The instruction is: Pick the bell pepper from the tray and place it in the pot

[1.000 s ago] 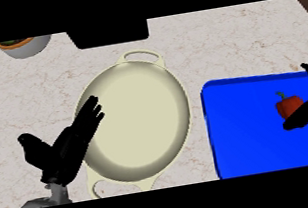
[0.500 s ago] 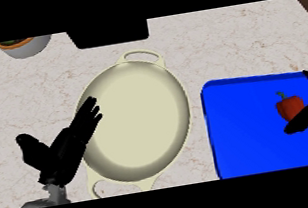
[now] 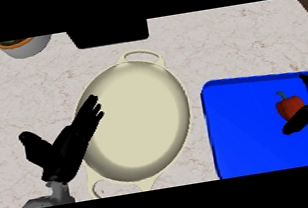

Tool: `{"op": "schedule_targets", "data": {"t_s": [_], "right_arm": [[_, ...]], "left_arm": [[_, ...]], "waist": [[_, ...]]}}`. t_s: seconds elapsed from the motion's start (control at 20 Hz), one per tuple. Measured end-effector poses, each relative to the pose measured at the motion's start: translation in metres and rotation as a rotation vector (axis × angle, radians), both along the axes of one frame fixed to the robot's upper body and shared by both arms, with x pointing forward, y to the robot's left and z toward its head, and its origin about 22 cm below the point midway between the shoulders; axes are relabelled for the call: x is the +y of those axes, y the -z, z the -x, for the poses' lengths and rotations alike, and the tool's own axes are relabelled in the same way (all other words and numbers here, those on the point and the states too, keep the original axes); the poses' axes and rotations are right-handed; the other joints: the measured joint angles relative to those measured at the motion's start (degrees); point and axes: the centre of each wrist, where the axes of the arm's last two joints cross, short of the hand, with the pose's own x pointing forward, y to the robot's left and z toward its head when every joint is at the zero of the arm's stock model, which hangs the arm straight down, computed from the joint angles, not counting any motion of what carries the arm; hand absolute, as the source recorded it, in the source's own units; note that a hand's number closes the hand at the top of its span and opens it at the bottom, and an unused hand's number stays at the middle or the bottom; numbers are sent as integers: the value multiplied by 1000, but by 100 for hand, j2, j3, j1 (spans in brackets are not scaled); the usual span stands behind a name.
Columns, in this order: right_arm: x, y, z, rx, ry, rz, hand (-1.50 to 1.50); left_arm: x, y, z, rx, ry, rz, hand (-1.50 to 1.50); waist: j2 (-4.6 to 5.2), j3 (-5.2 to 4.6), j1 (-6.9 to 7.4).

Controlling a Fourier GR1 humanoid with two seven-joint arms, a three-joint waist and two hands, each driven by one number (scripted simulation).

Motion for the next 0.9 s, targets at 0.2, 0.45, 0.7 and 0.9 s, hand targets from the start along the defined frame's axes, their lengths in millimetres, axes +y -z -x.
{"op": "schedule_targets", "data": {"t_s": [0.2, 0.45, 0.7, 0.9], "right_arm": [[-3, 8, -1, -8, 6, -14, 150], [-6, 16, -2, -42, -65, -74, 150], [-1, 24, -10, -79, -108, -67, 150], [4, 27, -15, -99, -137, -41, 150]], "left_arm": [[0, -1, 8, 6, 9, 2, 0], [0, 1, 6, 2, 3, -2, 0], [0, -2, 11, 1, 5, 0, 0], [-4, -8, 13, 1, 8, -5, 0]], "waist": [[-2, -2, 7], [-4, -8, 3], [-7, -14, 9], [-10, -21, 5]]}}
